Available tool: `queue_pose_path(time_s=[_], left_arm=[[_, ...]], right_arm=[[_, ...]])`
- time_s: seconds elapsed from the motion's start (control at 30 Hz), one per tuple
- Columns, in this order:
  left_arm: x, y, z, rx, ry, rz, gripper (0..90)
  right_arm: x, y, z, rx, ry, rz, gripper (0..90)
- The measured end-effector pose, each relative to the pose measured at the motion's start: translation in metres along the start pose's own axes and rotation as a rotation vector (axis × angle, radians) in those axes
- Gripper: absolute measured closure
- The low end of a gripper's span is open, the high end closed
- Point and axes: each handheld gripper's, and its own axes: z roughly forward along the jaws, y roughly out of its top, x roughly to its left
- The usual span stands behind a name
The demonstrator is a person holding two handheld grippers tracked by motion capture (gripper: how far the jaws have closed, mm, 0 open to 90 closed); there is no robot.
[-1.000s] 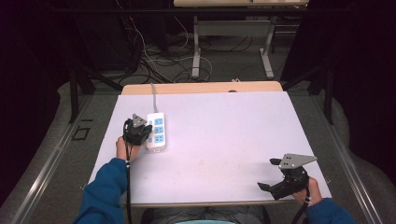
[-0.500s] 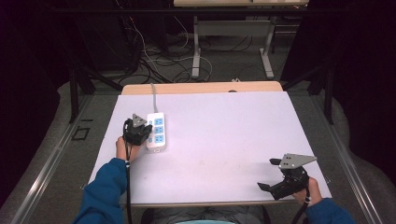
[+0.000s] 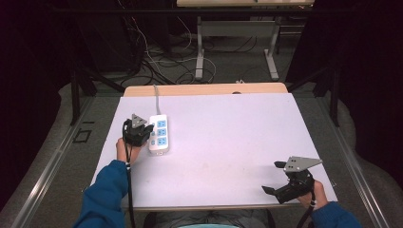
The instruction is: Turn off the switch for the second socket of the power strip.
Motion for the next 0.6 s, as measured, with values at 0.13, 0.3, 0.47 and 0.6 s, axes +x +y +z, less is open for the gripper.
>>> queue_pose_path(time_s=[0.13, 0.3, 0.47, 0.6], left_arm=[[0.0002, 0.0012, -0.0009, 0.006, 0.001, 0.013, 90.0], [-0.0015, 0.0021, -0.0017, 0.006, -0.002, 0.005, 84.2], [-0.0009, 0.0045, -0.0033, 0.003, -0.007, -0.003, 72.8], [-0.0006, 0.0060, -0.0056, 0.025, -0.011, -0.005, 56.1]], right_arm=[[-0.0006, 0.0001, -0.0002, 0.000, -0.003, -0.007, 0.4], [-0.0001, 0.0000, -0.0004, 0.003, 0.005, 0.002, 0.4], [-0.0001, 0.0000, -0.0007, 0.002, 0.003, 0.001, 0.4], [-0.0002, 0.0004, -0.0014, 0.015, 0.006, -0.002, 0.4]])
